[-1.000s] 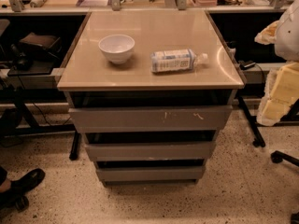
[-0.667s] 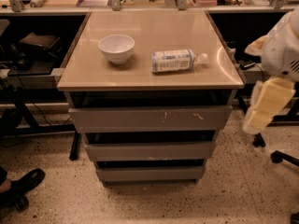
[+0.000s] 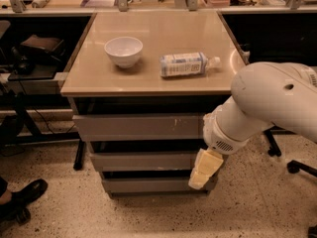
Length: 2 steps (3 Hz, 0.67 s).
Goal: Open top drawer
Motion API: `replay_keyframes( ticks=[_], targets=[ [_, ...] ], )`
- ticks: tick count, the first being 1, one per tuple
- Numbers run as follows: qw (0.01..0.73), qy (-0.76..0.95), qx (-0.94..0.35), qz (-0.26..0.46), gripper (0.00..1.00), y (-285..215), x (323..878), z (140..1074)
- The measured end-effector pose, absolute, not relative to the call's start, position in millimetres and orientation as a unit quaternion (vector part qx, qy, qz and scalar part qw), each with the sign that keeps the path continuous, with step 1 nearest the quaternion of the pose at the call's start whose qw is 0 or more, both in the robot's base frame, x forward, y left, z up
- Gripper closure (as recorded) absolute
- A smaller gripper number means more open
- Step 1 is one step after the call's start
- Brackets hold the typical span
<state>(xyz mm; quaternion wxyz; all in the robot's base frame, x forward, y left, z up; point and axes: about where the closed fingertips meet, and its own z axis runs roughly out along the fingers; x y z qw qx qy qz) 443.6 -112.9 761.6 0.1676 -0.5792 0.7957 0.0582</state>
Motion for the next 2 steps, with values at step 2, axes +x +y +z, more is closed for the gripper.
replay_keyframes(
  ticks=[2],
  targets=[
    [0.179, 0.799, -0.571, 0.056, 0.00, -111, 452, 750]
  ],
)
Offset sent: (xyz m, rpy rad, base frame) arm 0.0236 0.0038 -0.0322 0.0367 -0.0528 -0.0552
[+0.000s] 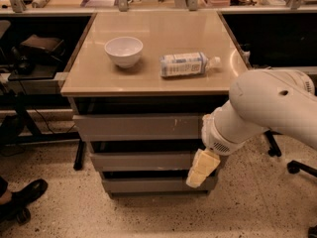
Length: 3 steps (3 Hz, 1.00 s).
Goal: Open top drawer
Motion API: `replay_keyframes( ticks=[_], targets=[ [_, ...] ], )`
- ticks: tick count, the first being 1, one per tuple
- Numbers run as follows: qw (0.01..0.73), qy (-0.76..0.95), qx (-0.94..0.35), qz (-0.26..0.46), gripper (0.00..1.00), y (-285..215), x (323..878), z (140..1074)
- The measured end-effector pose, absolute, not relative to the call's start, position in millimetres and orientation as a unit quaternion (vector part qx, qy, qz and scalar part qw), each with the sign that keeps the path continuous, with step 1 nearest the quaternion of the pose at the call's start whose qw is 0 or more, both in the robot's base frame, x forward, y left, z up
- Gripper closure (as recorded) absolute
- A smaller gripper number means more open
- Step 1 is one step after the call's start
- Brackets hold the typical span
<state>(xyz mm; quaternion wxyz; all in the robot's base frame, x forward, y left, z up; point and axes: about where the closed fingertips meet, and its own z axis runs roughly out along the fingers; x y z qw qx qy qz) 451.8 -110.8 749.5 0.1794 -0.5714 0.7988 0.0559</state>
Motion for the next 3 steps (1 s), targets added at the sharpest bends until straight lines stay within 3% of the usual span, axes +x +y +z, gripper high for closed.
replay_keyframes(
  ticks=[3],
  targets=[
    [0.249, 0.779, -0.575, 0.012, 0.00, -91, 481, 731]
  ],
)
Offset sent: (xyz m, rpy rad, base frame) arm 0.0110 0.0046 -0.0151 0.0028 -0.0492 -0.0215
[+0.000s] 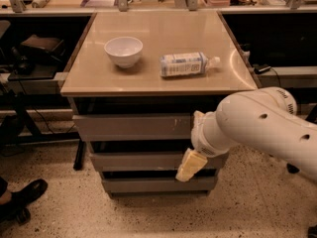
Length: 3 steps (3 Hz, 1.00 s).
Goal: Open top drawer
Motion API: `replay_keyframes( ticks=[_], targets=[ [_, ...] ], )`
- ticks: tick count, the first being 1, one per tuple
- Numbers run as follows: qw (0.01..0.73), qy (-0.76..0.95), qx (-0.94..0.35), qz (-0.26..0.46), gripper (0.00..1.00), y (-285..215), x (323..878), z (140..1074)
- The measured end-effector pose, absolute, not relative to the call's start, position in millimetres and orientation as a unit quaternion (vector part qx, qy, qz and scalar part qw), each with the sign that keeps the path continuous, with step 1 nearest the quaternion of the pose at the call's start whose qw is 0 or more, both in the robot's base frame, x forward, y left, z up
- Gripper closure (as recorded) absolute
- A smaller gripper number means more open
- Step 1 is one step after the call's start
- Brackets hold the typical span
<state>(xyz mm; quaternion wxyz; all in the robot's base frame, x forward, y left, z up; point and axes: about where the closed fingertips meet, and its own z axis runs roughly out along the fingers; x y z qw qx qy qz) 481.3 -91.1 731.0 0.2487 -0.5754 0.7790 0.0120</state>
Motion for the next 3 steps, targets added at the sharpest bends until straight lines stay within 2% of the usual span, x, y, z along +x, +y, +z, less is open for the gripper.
replay_keyframes(
  ticks=[1, 3],
  targets=[
    [0.283, 0.772, -0.569, 0.002, 0.00, -85.5, 496.4, 740.2],
    [0.286, 0.769, -0.571, -0.027, 0.00, -88.2, 504.9, 733.7]
  ],
)
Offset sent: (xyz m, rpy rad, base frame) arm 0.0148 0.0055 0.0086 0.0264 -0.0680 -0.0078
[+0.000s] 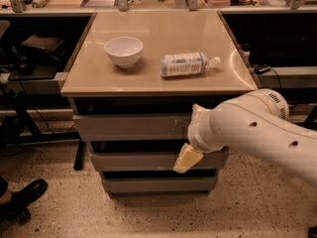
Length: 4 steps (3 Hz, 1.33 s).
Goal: Open top drawer
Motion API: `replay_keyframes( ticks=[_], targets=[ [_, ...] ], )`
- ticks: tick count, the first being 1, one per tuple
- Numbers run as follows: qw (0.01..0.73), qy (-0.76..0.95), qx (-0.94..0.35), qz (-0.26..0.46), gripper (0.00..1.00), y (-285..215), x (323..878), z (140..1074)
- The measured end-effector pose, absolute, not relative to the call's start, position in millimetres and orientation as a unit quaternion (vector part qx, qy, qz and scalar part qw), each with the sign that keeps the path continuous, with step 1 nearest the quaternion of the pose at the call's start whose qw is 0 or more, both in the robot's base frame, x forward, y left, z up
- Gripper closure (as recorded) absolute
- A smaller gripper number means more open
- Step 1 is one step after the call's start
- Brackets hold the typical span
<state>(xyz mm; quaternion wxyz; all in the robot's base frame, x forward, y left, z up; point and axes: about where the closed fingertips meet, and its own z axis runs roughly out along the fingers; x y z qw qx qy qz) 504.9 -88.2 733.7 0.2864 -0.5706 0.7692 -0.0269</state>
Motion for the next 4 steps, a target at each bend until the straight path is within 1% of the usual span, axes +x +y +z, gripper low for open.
replay_keyframes(
  ticks=[1, 2, 3, 4],
  targets=[
    [0.289, 0.755, -0.584, -0.073, 0.00, -81, 513, 712],
    [0.286, 0.741, -0.601, -0.083, 0.00, -61, 519, 706],
    [0.244, 0.735, -0.623, -0.110, 0.00, -60, 505, 691],
    [0.134, 0.718, -0.665, -0.156, 0.00, -63, 486, 626]
  ],
)
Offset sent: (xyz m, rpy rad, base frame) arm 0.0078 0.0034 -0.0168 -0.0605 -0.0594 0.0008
